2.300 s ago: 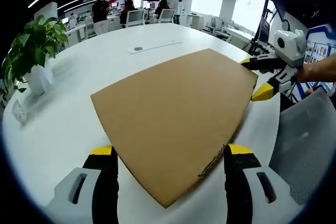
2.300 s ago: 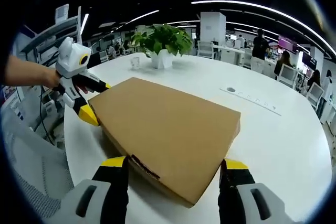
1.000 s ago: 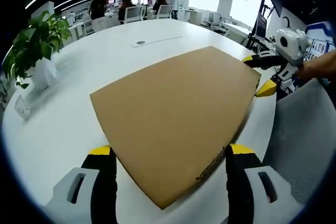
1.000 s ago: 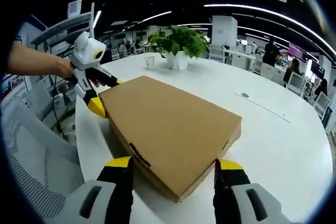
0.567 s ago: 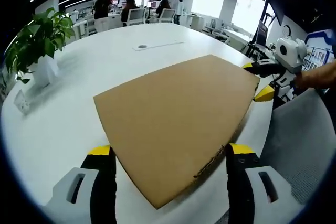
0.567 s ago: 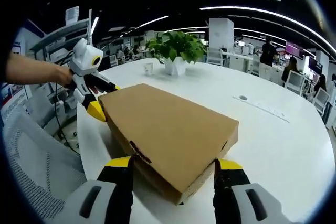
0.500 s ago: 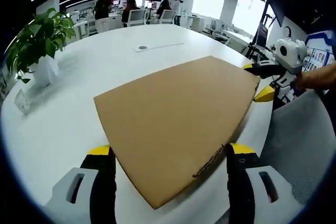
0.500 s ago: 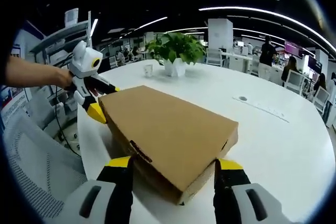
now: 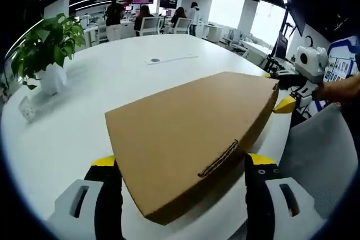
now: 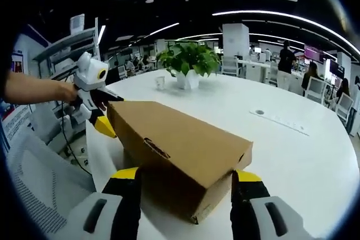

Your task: Operate the shoe box by opening the lid, removing the specified soft item, and placing it in the target area until the item is outside and the box remains undamaged.

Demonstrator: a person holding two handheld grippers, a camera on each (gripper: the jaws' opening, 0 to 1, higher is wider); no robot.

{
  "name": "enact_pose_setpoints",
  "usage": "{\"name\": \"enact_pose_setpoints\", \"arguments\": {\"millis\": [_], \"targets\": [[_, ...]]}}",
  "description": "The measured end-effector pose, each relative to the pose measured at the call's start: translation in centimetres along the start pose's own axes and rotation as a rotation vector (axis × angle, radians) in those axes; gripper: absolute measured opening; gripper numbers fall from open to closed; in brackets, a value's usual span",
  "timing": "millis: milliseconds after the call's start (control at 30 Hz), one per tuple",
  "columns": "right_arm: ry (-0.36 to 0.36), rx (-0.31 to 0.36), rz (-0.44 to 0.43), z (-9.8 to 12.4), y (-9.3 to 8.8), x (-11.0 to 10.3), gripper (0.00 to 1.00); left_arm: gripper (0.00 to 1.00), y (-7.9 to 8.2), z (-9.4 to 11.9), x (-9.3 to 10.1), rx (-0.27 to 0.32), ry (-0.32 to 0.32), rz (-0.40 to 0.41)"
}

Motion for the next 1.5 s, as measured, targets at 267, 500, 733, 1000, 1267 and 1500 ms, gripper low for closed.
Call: {"name": "enact_pose_setpoints", "arguments": {"millis": [267, 500, 733, 1000, 1267, 1500], "targets": [[-0.016, 0.014, 0.015, 0.4, 0.6, 0.3, 0.60, 0.93, 0.4, 0.5, 0.1, 0.009, 0.010, -0.011], [-0.035, 0.039, 0.021, 1.0, 1.4, 0.9, 0.53, 0.82, 0.7, 1.3, -0.3, 0.051, 0.049, -0.016], [-0.059, 0.047, 0.035, 1.3, 2.1, 1.8, 0.44, 0.69, 1.3, 1.7, -0.8, 0.074, 0.090, -0.007], [-0.087, 0.061, 0.044, 1.6, 3.0, 2.7, 0.34, 0.58, 1.9, 2.4, -1.6, 0.119, 0.105, 0.045], [-0.110, 0.074, 0.049, 1.7, 4.2, 3.7, 0.26, 0.45, 2.8, 3.0, -2.5, 0.135, 0.133, 0.048], [-0.124, 0.083, 0.051, 1.7, 5.0, 4.3, 0.22, 0.34, 3.3, 3.4, -3.4, 0.148, 0.154, 0.046]]}}
Point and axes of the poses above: the point that each gripper's makers call its tool centre point, and the gripper's own axes: z roughly backward along the fingers, x roughly to its right, y roughly out of its top, the point moved 10 cm from there along z, roughly backward along the fingers, and after that the axes turned 14 degrees about -x, right-handed, at the moved point
